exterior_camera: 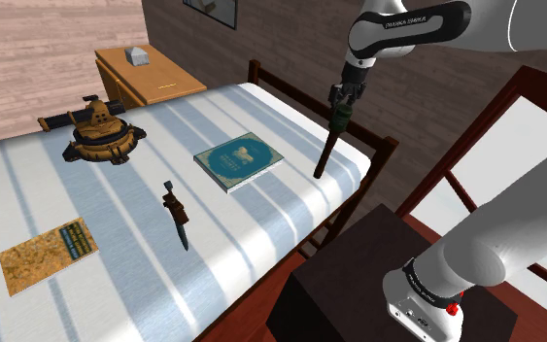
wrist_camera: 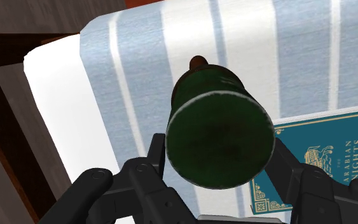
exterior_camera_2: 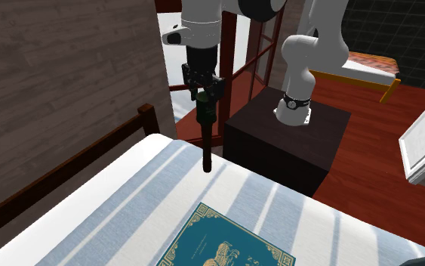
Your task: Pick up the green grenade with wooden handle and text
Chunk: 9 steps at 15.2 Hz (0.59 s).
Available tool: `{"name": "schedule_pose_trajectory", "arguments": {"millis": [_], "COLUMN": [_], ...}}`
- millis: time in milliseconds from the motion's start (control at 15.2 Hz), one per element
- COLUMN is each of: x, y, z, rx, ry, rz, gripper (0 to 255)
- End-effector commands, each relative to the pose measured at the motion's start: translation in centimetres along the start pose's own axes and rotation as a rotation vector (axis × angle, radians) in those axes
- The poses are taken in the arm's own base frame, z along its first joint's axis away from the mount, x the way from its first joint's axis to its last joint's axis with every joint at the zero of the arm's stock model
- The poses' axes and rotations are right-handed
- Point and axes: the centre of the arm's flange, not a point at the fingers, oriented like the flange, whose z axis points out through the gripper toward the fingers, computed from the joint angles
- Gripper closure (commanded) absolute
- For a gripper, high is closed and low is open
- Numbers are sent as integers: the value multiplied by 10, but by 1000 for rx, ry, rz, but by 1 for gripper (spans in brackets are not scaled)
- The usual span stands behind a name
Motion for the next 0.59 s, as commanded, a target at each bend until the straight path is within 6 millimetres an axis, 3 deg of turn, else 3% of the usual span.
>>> {"name": "schedule_pose_trajectory", "arguments": {"millis": [0,198,528], "x": [0,0,0], "y": [0,0,1], "z": [0,1,-26], "rx": [0,0,0], "ry": [-1,-1,-1], "rz": [0,0,0], "gripper": [255,255,255]}}
